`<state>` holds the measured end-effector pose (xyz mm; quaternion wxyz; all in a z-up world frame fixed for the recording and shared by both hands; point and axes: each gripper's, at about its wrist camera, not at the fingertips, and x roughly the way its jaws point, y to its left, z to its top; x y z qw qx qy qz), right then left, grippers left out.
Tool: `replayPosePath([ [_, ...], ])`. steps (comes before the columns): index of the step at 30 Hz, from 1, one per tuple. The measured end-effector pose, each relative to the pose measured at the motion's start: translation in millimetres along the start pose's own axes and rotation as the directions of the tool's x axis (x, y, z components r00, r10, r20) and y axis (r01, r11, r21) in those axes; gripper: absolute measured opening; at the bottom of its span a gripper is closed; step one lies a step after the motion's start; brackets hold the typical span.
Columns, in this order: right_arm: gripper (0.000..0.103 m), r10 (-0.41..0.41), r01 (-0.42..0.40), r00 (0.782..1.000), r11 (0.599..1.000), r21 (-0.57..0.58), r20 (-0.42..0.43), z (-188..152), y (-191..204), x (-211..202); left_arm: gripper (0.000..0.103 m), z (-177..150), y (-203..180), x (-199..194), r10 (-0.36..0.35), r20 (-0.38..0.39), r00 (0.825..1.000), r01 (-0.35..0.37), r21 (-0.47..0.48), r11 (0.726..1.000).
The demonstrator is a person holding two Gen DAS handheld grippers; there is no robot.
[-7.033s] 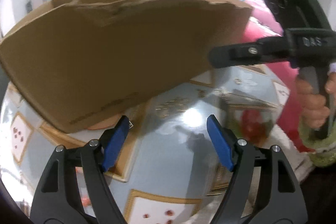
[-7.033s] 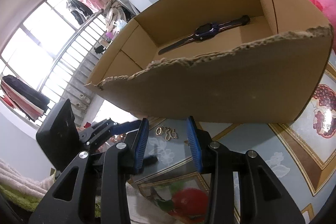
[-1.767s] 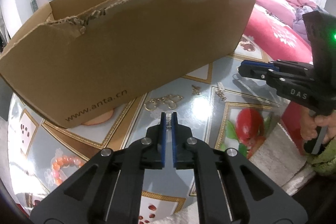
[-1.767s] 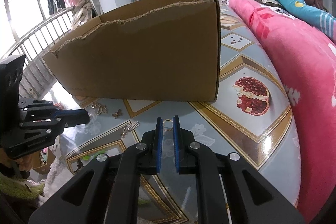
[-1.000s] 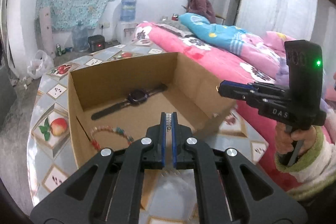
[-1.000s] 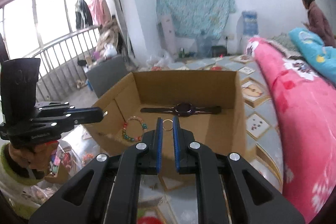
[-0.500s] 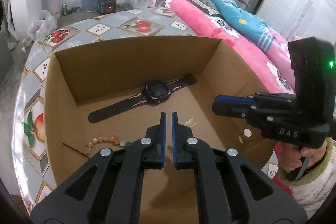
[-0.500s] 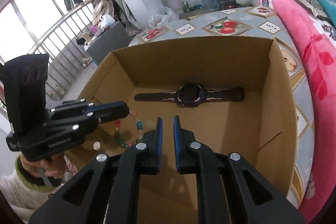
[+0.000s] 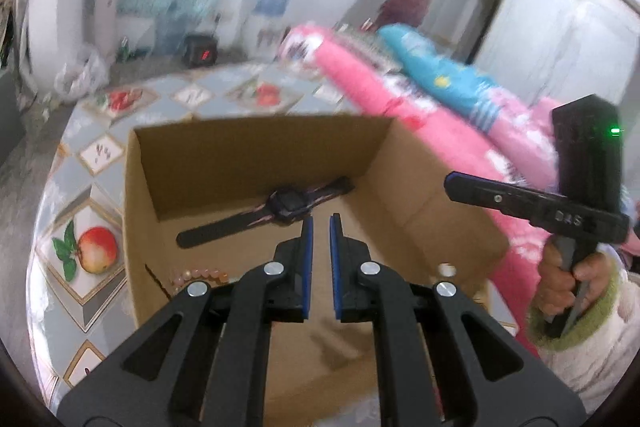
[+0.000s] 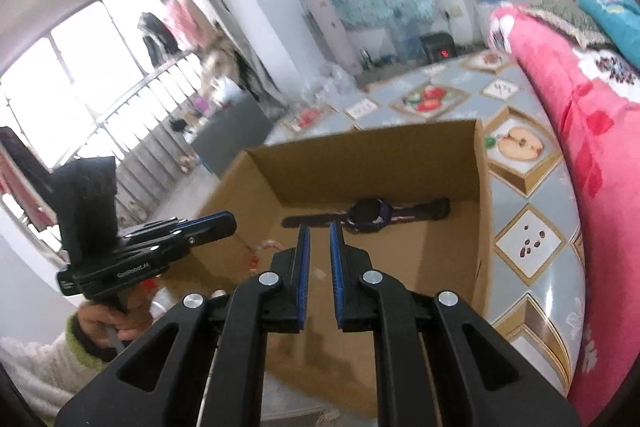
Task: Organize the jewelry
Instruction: 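Move the right tool back to the gold charms beside the box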
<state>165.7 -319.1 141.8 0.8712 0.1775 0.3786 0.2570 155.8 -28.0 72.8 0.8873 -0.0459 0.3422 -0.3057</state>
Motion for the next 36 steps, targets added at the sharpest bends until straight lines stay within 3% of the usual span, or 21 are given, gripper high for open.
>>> replayPosePath([
  [5,0.011,0.110,-0.103,0.992,0.990,-0.096,0.067,-39.3,17.6,-47.6,0.011,-33.9,-16.0,-45.4,-0.096,0.087,0.992,0.090,0.070,0.994],
  [11,0.011,0.090,-0.092,0.995,0.994,-0.055,-0.029,-95.0,11.0,-53.0,0.015,-84.2,-27.1,-60.0,-0.104,0.015,0.994,0.102,0.089,0.991],
  [16,0.011,0.005,-0.003,0.990,1.000,0.016,-0.141,-133.0,-3.7,-24.8,0.015,-115.3,-32.7,-39.2,-0.083,-0.078,0.994,0.087,0.060,0.994],
  [19,0.011,-0.050,0.055,0.984,0.998,0.023,-0.172,-142.8,-8.3,-12.0,0.015,-128.9,-41.5,-17.3,-0.109,-0.141,0.984,0.116,0.044,0.992],
  [25,0.011,-0.080,0.094,0.984,0.992,0.083,-0.162,-142.2,-24.0,-4.8,0.015,-141.8,-81.8,23.5,-0.092,-0.217,0.972,0.136,0.198,0.971],
  [36,0.011,-0.075,0.092,0.988,0.987,0.132,-0.132,-152.1,-39.7,-10.1,0.015,-144.1,-112.9,67.2,0.010,-0.254,0.967,0.085,0.360,0.929],
])
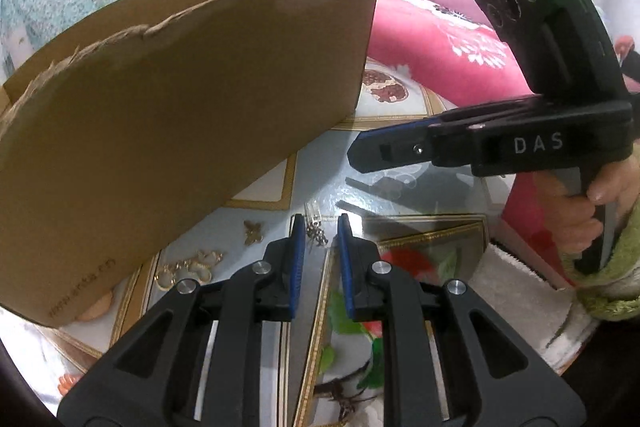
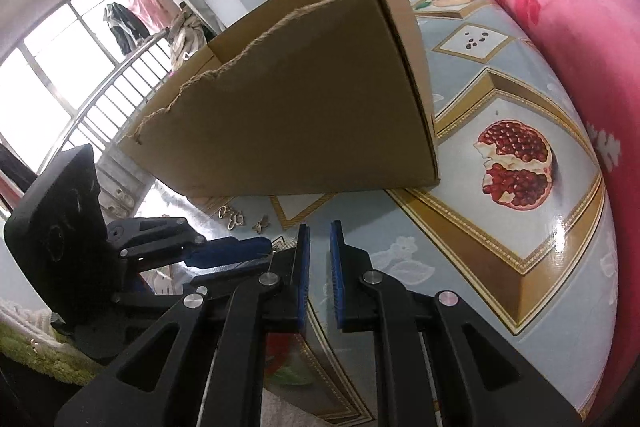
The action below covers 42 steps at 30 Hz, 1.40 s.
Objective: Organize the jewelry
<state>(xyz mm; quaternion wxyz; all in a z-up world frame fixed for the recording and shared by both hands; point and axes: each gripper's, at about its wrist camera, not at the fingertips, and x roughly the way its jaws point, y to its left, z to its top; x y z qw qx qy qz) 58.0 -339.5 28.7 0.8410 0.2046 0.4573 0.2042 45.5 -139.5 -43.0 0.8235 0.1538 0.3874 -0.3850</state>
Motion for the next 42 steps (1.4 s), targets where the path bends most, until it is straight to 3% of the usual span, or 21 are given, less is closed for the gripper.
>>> replayPosePath([
  [11,0.011,0.021,-0.021,1.000,1.000,0.017,0.021,-2.1,-4.5,-2.0,0.014,6.6,-5.4,4.9,0.022,-0.004,1.000,-0.022,0.035,0.999],
  [14,0.011,0.022,-0.022,0.999,0.999,0.025,0.026,-3.5,-7.0,-4.7,0.007,8.0,-4.7,5.2,0.027,-0.008,1.000,-0.027,0.041,0.999],
  [19,0.011,0.021,-0.022,0.999,0.999,0.028,0.034,-4.8,-6.7,-7.1,0.007,9.2,-4.4,5.5,0.023,-0.011,1.000,-0.022,0.034,0.999],
  [22,0.011,0.019,-0.020,0.999,0.999,0.027,0.042,-4.7,-4.8,-9.7,0.000,8.6,-1.7,0.8,0.002,0.007,1.000,-0.002,0.008,1.000],
  [29,0.011,0.011,-0.012,0.998,1.000,0.018,0.059,-4.7,-0.7,-16.0,0.000,2.2,6.9,-19.9,-0.013,0.036,0.999,0.014,-0.041,0.999],
  [42,0.011,0.015,-0.012,0.998,0.999,-0.052,0.055,-2.5,23.0,-11.8,0.000,-12.3,41.1,-75.2,-0.031,0.170,0.985,0.066,-0.205,0.977],
])
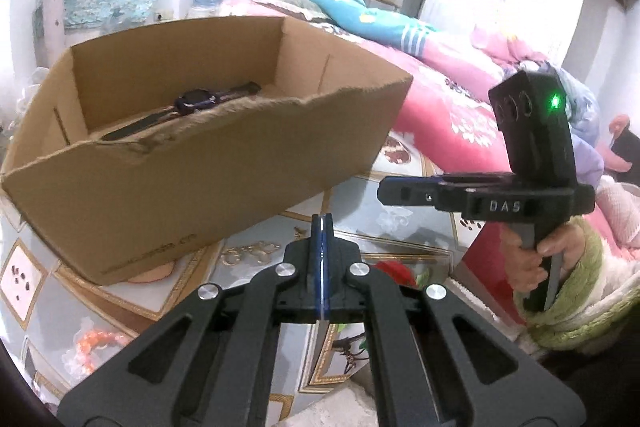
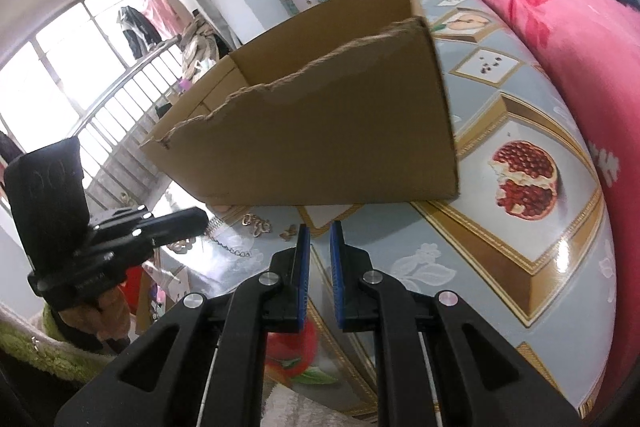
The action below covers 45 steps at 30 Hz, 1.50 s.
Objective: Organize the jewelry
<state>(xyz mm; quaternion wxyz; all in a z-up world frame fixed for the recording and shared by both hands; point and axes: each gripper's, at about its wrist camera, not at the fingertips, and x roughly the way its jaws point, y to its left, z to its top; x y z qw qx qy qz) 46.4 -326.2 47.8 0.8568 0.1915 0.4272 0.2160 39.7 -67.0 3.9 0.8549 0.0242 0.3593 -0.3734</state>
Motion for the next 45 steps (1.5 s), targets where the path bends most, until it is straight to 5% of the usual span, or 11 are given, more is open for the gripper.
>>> replayPosePath([
  [4,0.011,-0.003,0.002,1.000,0.999,-0.046,-0.015,-0.3,12.5,10.5,0.000,-3.8,5.9,-2.0,0.022,-0.002,1.000,-0.022,-0.014,1.000],
  [7,0.022,-0.021,0.018,0.999,0.995,-0.102,-0.028,-2.8,24.1,20.9,0.000,-7.5,10.8,-2.3,0.026,-0.011,1.000,-0.027,-0.029,0.999],
  [15,0.022,-0.105,0.095,0.994,0.955,-0.280,-0.021,-4.7,49.7,45.1,0.000,-14.3,18.4,-5.4,0.039,-0.010,0.999,-0.039,-0.038,0.999],
  [25,0.019,-0.184,0.165,0.983,0.914,-0.370,-0.016,-9.2,61.8,57.2,0.000,-18.6,28.6,-5.7,0.034,-0.010,0.999,-0.035,-0.061,0.998],
  [45,0.013,-0.161,0.147,0.987,0.926,-0.349,-0.011,-2.0,66.1,49.3,0.000,-23.3,29.2,-13.3,0.034,0.010,0.999,-0.033,-0.061,0.998],
])
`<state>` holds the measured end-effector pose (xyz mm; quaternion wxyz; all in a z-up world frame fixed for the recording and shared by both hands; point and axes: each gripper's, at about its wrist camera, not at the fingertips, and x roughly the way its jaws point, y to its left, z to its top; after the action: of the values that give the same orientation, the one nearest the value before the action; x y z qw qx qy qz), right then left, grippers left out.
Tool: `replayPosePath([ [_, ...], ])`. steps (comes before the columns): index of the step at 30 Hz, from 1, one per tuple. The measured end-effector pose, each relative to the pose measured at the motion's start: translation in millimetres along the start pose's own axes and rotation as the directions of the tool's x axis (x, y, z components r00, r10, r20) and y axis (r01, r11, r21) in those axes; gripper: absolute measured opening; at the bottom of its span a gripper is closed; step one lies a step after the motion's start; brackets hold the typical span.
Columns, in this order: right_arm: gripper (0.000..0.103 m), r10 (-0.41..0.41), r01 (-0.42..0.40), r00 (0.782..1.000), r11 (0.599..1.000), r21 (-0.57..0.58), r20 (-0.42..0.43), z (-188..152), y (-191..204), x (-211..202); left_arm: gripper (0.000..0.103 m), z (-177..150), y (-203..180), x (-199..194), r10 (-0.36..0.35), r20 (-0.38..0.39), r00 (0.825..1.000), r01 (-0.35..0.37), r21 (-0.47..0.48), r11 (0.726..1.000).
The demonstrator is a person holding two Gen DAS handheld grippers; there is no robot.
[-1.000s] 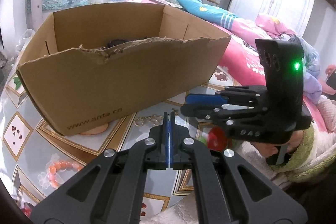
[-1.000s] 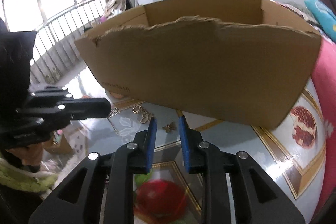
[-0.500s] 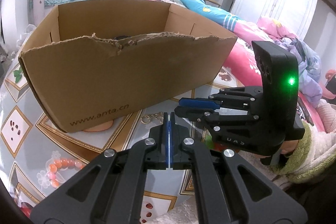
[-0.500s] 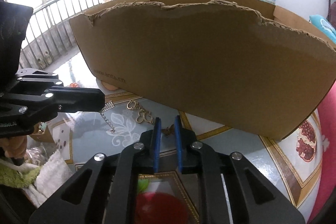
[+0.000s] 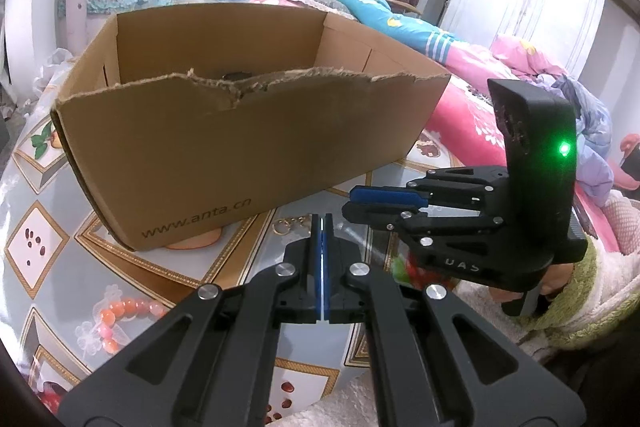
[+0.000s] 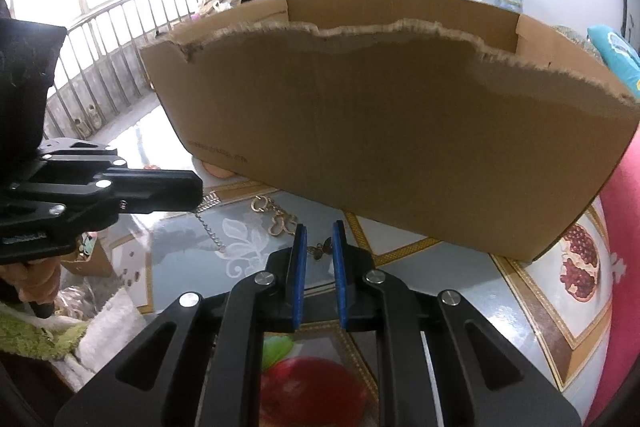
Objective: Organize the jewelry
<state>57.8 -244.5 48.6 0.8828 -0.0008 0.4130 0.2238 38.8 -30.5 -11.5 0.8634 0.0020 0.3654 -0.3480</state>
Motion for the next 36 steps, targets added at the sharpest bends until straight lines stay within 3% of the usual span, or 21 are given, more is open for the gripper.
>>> replayPosePath([
  [7,0.013,0.067,-0.066,0.993,0.998,-0.013,0.102,14.4,3.7,-45.4,0.000,18.0,-6.9,-29.4,-0.053,0.073,0.996,0.052,0.015,0.999],
  [12,0.013,0.116,-0.116,0.967,0.993,-0.012,0.225,45.8,-5.1,-83.1,0.000,49.7,-10.4,-53.8,-0.100,0.158,0.982,0.093,0.051,0.994],
  [15,0.013,0.127,-0.129,0.959,0.992,-0.010,0.253,70.1,-16.9,-87.9,0.000,73.2,-9.5,-54.8,-0.091,0.179,0.980,0.077,0.082,0.994],
  [18,0.013,0.093,-0.095,0.972,0.995,0.001,0.215,93.5,-29.5,-75.6,0.000,98.2,-0.7,-41.0,-0.076,0.153,0.985,0.066,0.070,0.995],
  [23,0.013,0.067,-0.072,0.995,0.995,0.063,0.079,121.0,-49.6,-39.3,0.000,141.6,26.5,3.1,-0.034,0.018,0.999,0.034,0.006,0.999],
  [29,0.014,0.038,-0.037,0.999,0.997,0.074,-0.017,125.4,-61.1,-10.6,0.002,164.2,54.9,54.8,0.050,-0.146,0.988,-0.056,-0.040,0.998],
  [34,0.014,0.045,-0.045,0.999,0.995,0.085,-0.008,126.8,-67.7,-10.5,0.026,164.8,55.4,64.7,0.064,-0.148,0.987,-0.071,-0.041,0.997],
  [36,0.014,0.050,-0.050,0.999,0.994,0.098,0.007,125.8,-71.3,-14.7,0.026,164.3,55.9,64.2,0.074,-0.137,0.988,-0.081,-0.043,0.996],
])
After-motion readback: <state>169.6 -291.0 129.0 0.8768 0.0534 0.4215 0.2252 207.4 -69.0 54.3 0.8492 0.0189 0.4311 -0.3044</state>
